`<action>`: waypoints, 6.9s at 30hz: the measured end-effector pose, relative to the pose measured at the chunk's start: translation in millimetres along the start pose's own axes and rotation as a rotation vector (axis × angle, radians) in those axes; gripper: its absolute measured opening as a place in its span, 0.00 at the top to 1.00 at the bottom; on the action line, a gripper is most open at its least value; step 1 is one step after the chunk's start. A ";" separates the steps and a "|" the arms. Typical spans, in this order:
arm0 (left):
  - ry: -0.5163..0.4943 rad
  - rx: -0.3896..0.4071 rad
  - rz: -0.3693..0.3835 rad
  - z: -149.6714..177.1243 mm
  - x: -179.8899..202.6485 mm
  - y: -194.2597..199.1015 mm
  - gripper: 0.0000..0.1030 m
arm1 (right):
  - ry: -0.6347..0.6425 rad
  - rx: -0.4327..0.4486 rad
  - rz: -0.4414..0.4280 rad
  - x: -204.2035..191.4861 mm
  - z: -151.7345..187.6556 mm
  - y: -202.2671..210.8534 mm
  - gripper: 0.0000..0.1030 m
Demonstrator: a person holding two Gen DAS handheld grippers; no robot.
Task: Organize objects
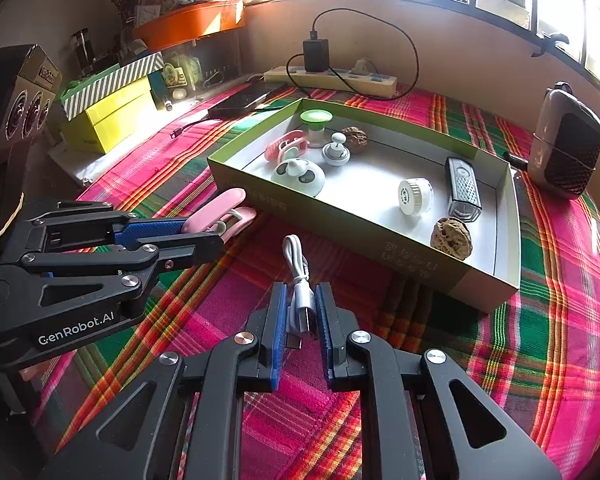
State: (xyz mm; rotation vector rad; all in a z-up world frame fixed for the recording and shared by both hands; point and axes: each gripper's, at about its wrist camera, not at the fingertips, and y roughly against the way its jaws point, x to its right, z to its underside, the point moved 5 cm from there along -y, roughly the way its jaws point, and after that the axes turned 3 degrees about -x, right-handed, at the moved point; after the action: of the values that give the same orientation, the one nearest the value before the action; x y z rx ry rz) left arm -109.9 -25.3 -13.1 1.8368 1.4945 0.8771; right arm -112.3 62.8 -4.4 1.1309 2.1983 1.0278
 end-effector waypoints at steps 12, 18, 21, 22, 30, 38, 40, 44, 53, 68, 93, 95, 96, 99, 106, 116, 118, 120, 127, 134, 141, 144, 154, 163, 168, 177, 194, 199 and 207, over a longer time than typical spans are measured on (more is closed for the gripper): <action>-0.009 0.056 -0.006 -11.9 4.3 16.3 0.85 | -0.045 0.064 0.021 11.5 -7.9 20.7 0.85; -0.014 0.077 -0.003 -19.6 7.7 19.8 0.85 | -0.073 0.091 0.039 22.5 -14.5 29.0 0.85; -0.017 0.080 -0.002 -23.1 9.4 19.5 0.85 | -0.086 0.098 0.036 27.2 -16.5 30.5 0.85; -0.018 0.080 -0.001 -24.1 9.8 19.2 0.85 | -0.088 0.100 0.039 28.8 -17.3 30.9 0.85; -0.016 0.089 0.003 -36.2 11.6 16.7 0.85 | -0.097 0.116 0.062 38.6 -28.3 36.7 0.85; -0.010 0.082 0.016 -45.9 13.4 6.6 0.85 | -0.127 0.122 0.095 54.5 -45.7 34.9 0.85; -0.009 0.079 0.023 -49.0 14.4 3.5 0.85 | -0.127 0.121 0.104 58.5 -51.1 33.2 0.85; -0.013 0.073 0.034 -55.5 17.0 -3.9 0.85 | -0.131 0.111 0.113 67.9 -61.0 26.6 0.85; -0.018 0.046 0.055 -67.5 24.7 -26.5 0.85 | -0.123 0.074 0.112 83.7 -81.6 3.1 0.85; -0.035 0.008 0.067 -79.7 30.8 -57.6 0.85 | -0.130 -0.022 0.079 101.5 -102.9 -44.5 0.85; -0.047 -0.044 0.063 -82.0 35.8 -83.9 0.85 | -0.127 -0.102 0.047 107.8 -101.8 -79.2 0.85; -0.046 -0.045 0.062 -82.0 36.0 -84.3 0.85 | -0.128 -0.104 0.046 107.8 -101.7 -80.1 0.84; -0.047 -0.045 0.062 -81.9 35.7 -84.3 0.85 | -0.128 -0.103 0.047 107.8 -101.6 -80.0 0.84; -0.044 -0.046 0.065 -82.0 35.8 -84.5 0.85 | -0.129 -0.102 0.044 108.0 -101.7 -79.6 0.84; -0.045 -0.046 0.063 -82.1 35.6 -85.5 0.85 | -0.121 -0.106 0.046 106.3 -100.8 -79.1 0.84; -0.045 -0.047 0.059 -82.1 34.9 -85.1 0.84 | -0.127 -0.104 0.056 106.1 -100.1 -78.6 0.84; -0.045 -0.047 0.058 -82.1 34.7 -84.8 0.84 | -0.130 -0.102 0.058 106.7 -100.1 -78.1 0.83; -0.044 -0.047 0.056 -82.0 33.5 -84.0 0.83 | -0.133 -0.101 0.053 106.8 -100.0 -77.7 0.82; -0.044 -0.043 0.043 -82.2 31.6 -81.5 0.76 | -0.134 -0.086 0.053 102.2 -100.6 -73.6 0.73; -0.038 -0.027 0.023 -81.4 31.3 -72.6 0.74 | -0.149 -0.050 0.074 102.6 -99.3 -59.2 0.73; -0.038 -0.004 -0.001 -78.2 30.7 -59.5 0.74 | -0.184 -0.018 0.094 103.0 -93.3 -42.5 0.73; -0.040 0.011 -0.020 -76.3 30.1 -52.7 0.74 | -0.202 0.001 0.092 101.2 -89.4 -33.2 0.73; -0.025 0.045 -0.086 -67.0 24.1 -32.6 0.74 | -0.247 0.038 0.149 92.6 -68.5 -4.2 0.73; -0.009 0.069 -0.150 -52.5 16.8 -16.0 0.74 | -0.283 0.064 0.204 86.7 -42.9 18.9 0.72; 0.010 0.071 -0.164 -43.4 13.4 -9.9 0.74 | -0.270 0.061 0.264 81.7 -30.6 28.6 0.72; 0.028 0.038 -0.177 -21.8 6.3 -9.4 0.74 | -0.280 0.027 0.267 78.1 -6.0 29.9 0.52; 0.049 -0.017 -0.208 3.2 -3.3 -18.8 0.74 | -0.358 -0.058 0.315 92.0 33.4 19.3 0.52; 0.050 -0.021 -0.206 5.2 -2.4 -20.4 0.74 | -0.353 -0.057 0.332 91.9 36.6 21.1 0.52; 0.077 0.005 -0.222 7.4 -1.8 -19.7 0.74 | -0.367 -0.053 0.351 95.2 42.2 23.8 0.41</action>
State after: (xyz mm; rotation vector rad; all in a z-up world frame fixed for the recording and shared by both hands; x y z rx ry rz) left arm -115.7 -23.9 -33.4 1.6175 1.7112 0.8437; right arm -125.2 168.0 -17.4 1.5777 1.7138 0.9170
